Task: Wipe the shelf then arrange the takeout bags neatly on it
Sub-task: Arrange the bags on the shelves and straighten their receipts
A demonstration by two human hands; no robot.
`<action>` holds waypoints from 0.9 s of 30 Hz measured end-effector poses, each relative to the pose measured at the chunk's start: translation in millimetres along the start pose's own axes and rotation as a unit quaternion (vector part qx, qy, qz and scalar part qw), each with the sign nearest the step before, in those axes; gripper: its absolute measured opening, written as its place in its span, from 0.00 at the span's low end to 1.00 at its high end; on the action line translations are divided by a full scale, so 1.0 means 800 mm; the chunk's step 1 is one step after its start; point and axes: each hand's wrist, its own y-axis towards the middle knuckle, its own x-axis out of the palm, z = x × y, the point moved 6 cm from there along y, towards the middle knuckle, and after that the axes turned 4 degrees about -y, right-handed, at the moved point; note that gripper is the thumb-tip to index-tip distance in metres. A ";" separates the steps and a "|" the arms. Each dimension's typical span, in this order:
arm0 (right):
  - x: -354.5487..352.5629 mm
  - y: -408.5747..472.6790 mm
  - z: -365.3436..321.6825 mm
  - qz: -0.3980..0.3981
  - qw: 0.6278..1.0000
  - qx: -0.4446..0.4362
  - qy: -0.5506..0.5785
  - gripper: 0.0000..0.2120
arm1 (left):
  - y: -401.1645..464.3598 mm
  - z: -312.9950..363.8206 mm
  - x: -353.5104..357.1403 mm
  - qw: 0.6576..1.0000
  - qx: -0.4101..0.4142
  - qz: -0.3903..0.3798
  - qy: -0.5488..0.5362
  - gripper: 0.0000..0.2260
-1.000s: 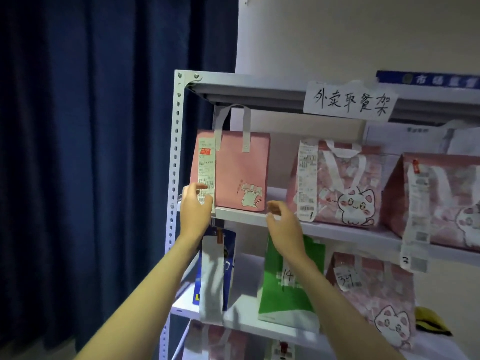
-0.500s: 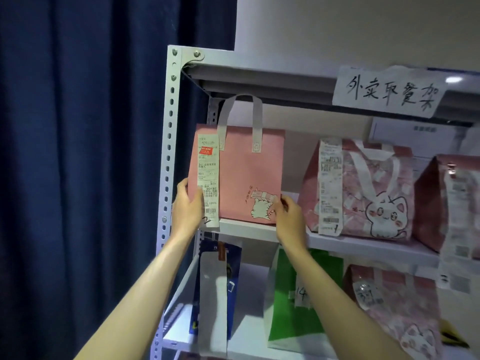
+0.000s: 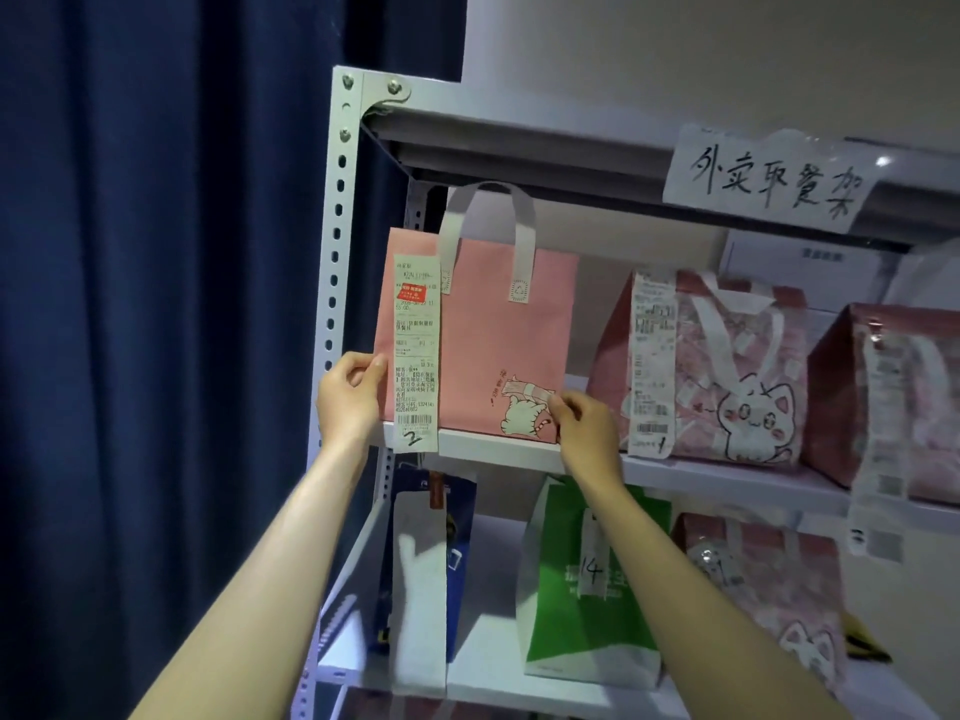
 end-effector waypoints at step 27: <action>-0.259 -0.278 0.053 0.085 0.958 0.127 0.242 0.12 | -0.355 0.143 0.019 0.995 0.061 -0.068 -0.050 0.04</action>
